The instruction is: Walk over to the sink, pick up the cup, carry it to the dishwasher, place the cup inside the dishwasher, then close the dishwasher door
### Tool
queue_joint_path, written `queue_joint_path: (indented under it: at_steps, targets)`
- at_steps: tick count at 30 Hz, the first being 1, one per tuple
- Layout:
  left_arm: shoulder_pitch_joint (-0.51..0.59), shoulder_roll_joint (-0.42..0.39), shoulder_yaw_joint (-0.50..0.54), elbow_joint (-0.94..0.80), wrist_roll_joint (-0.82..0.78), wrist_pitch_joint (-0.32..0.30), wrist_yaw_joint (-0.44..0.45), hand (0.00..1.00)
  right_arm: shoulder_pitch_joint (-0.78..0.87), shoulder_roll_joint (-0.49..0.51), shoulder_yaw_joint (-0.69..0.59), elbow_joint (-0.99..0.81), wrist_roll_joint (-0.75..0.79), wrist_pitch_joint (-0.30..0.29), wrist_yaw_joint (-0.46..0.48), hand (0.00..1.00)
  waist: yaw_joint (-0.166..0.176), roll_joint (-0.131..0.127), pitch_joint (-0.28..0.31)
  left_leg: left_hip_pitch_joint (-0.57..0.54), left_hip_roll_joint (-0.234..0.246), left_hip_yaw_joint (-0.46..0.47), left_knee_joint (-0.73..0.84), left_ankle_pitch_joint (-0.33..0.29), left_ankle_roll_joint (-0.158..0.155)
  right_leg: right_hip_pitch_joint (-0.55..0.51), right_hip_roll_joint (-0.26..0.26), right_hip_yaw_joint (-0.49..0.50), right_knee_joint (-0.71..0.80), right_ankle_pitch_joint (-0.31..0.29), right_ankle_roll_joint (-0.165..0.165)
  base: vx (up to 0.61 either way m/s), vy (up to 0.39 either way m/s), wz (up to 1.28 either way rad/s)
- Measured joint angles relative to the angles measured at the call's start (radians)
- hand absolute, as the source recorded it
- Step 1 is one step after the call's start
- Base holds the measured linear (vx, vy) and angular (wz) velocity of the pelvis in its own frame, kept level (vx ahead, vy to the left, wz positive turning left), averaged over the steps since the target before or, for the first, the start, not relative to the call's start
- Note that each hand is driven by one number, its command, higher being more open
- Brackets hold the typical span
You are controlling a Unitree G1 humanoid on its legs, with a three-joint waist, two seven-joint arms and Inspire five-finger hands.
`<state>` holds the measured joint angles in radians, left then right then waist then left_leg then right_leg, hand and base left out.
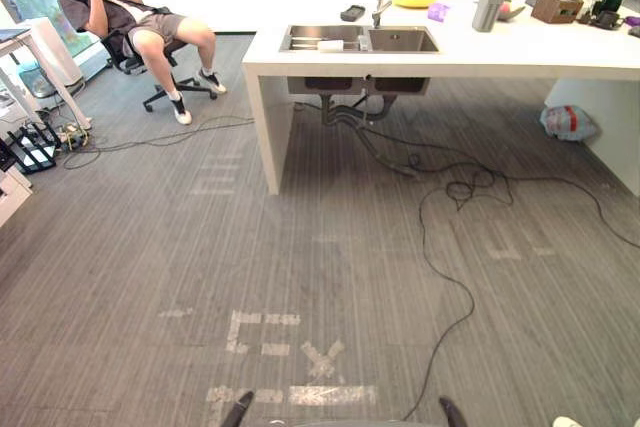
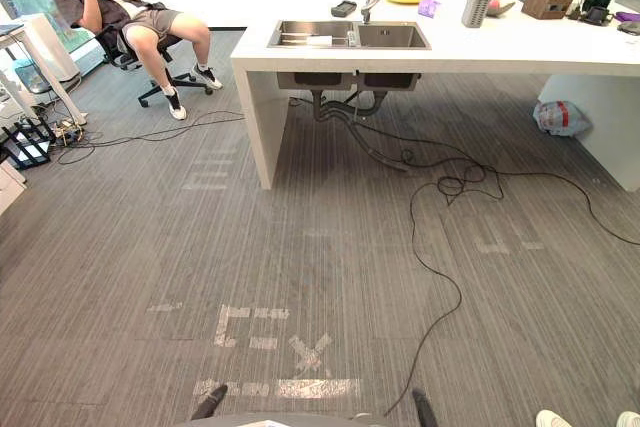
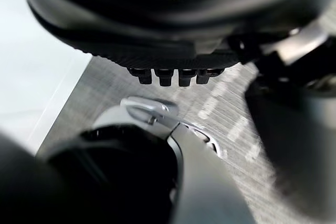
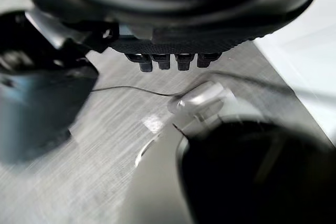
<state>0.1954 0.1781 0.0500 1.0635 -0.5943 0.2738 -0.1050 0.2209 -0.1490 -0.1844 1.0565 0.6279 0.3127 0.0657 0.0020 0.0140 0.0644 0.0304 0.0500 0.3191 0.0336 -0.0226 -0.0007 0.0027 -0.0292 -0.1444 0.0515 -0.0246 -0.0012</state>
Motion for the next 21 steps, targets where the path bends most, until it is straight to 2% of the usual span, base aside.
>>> queue_joint_path:
  at_steps: [2, 4, 8, 10, 14, 17, 21]
  targets:
    - [-0.003, -0.003, 0.0, 0.007, -0.072, -0.015, -0.005, 1.0, 0.0, 0.002, -0.012, 0.001, -0.01, -0.006, 0.025, 1.0, 0.0, 0.003, 0.01, 0.034, -0.014, 0.004, -0.068, 0.038, 0.008, 0.033, 0.002, -0.005, -0.053, 0.033, 0.0, 0.08, 0.024, 0.0]
    - [-0.011, -0.005, -0.004, 0.012, -0.073, -0.016, -0.019, 1.0, -0.004, 0.002, -0.002, -0.001, -0.033, -0.031, 0.028, 1.0, 0.001, 0.002, 0.011, 0.073, -0.021, 0.004, -0.106, 0.048, 0.003, 0.068, 0.003, -0.011, -0.079, 0.037, 0.004, 0.07, 0.022, 0.05]
    - [-0.076, 0.011, -0.059, 0.007, -0.052, -0.014, -0.038, 1.0, -0.092, -0.003, 0.041, -0.015, -0.019, -0.065, 0.013, 1.0, -0.004, -0.001, 0.026, 0.088, -0.025, 0.0, -0.12, 0.05, 0.001, 0.09, 0.003, -0.019, -0.112, 0.045, 0.017, 0.02, 0.004, 0.04]
    - [-0.097, 0.02, -0.087, 0.007, -0.051, -0.008, -0.037, 1.0, -0.151, -0.007, 0.066, -0.014, -0.019, -0.073, 0.013, 1.0, -0.017, 0.002, 0.04, 0.089, -0.025, 0.001, -0.12, 0.05, 0.0, 0.09, 0.003, -0.019, -0.114, 0.048, 0.021, -0.01, -0.01, -0.05]
    - [-0.108, 0.023, -0.107, -0.003, -0.052, -0.005, -0.023, 1.0, -0.228, 0.005, 0.087, -0.014, 0.008, -0.098, 0.039, 1.0, -0.017, 0.003, 0.047, 0.098, -0.024, 0.012, -0.12, 0.047, -0.005, 0.103, 0.005, -0.023, -0.132, 0.059, 0.035, 0.01, -0.011, -0.07]
    - [-0.12, 0.022, -0.138, -0.015, -0.051, -0.006, 0.003, 1.0, -0.273, 0.02, 0.111, -0.018, 0.009, -0.14, 0.048, 1.0, -0.016, 0.009, 0.057, 0.119, -0.023, 0.019, -0.12, 0.042, -0.013, 0.124, 0.004, -0.029, -0.135, 0.058, 0.07, -0.02, 0.0, -0.05]
    - [-0.129, 0.007, -0.166, -0.06, -0.031, -0.062, 0.041, 1.0, -0.285, 0.028, 0.115, -0.028, -0.004, -0.149, 0.059, 1.0, -0.016, 0.009, 0.07, 0.121, -0.029, 0.019, -0.119, 0.041, -0.014, 0.125, -0.004, -0.031, -0.129, 0.057, 0.088, -0.05, 0.01, 0.0]
